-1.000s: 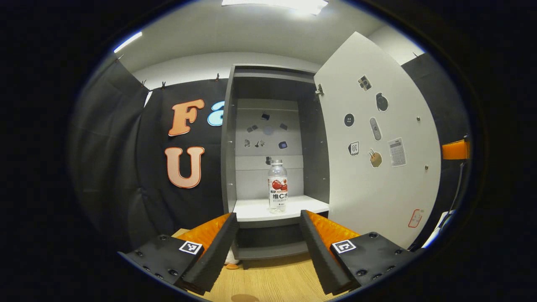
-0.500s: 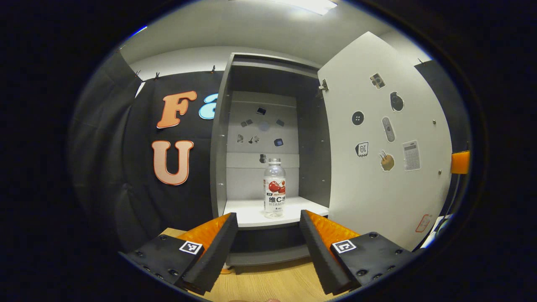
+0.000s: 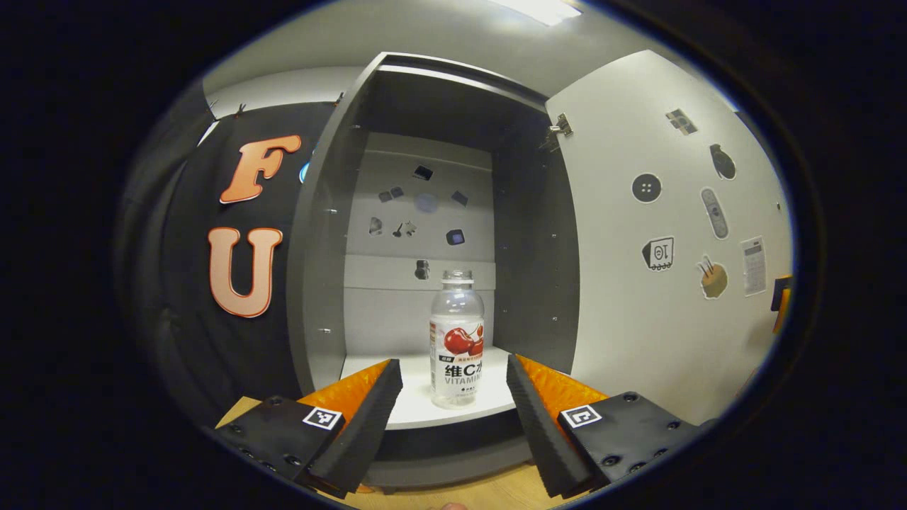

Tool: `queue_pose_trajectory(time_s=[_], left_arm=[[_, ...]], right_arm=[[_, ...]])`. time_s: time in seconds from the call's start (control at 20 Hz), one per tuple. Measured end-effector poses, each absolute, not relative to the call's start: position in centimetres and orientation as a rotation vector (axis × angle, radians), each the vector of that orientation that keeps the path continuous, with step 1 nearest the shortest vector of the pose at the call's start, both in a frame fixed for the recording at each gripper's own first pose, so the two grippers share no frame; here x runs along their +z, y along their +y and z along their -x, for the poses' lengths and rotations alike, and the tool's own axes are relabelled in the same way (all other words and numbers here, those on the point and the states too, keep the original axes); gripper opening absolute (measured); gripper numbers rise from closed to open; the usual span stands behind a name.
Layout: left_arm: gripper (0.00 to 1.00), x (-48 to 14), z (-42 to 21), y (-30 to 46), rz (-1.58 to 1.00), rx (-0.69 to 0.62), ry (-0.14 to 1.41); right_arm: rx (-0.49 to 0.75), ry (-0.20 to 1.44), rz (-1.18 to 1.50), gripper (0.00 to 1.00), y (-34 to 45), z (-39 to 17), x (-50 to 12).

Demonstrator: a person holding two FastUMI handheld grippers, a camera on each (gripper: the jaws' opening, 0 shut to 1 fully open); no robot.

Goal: Open the cabinet door with the right hand, grasp the bottle in the cabinet with the left hand and place it on the coaster, then close the cabinet door with the right hand.

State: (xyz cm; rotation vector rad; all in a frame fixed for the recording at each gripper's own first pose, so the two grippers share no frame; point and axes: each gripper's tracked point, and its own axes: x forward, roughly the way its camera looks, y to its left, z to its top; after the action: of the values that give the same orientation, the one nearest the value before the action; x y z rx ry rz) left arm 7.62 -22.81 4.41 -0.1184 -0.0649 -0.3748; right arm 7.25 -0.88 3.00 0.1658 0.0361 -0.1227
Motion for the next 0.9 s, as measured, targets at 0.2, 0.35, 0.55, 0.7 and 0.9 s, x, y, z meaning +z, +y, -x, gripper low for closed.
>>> queue_pose_trajectory(time_s=[0.2,0.35,0.55,0.7,0.9], left_arm=[[0.96,4.2,-11.5,-24.5,0.108,-0.410,-0.080],[0.96,3.8,-14.2,-25.8,0.087,-0.428,-0.086],[0.96,2.5,-17.1,-27.0,0.079,-0.434,-0.059],[0.96,2.0,-18.4,-27.7,0.085,-0.439,-0.042],[0.90,1.8,-19.0,-27.6,0.089,-0.426,-0.044]], right_arm=[[-0.158,0.052,-0.131,0.86,-0.3,-9.8,2.1],[-0.181,0.058,-0.098,0.93,0.1,-10.9,1.7],[-0.209,0.086,-0.095,0.94,-0.3,-12.1,0.5],[-0.205,0.122,-0.135,0.94,-0.3,-12.5,-0.9],[-0.202,0.135,-0.158,0.94,-0.8,-12.6,-1.4]])
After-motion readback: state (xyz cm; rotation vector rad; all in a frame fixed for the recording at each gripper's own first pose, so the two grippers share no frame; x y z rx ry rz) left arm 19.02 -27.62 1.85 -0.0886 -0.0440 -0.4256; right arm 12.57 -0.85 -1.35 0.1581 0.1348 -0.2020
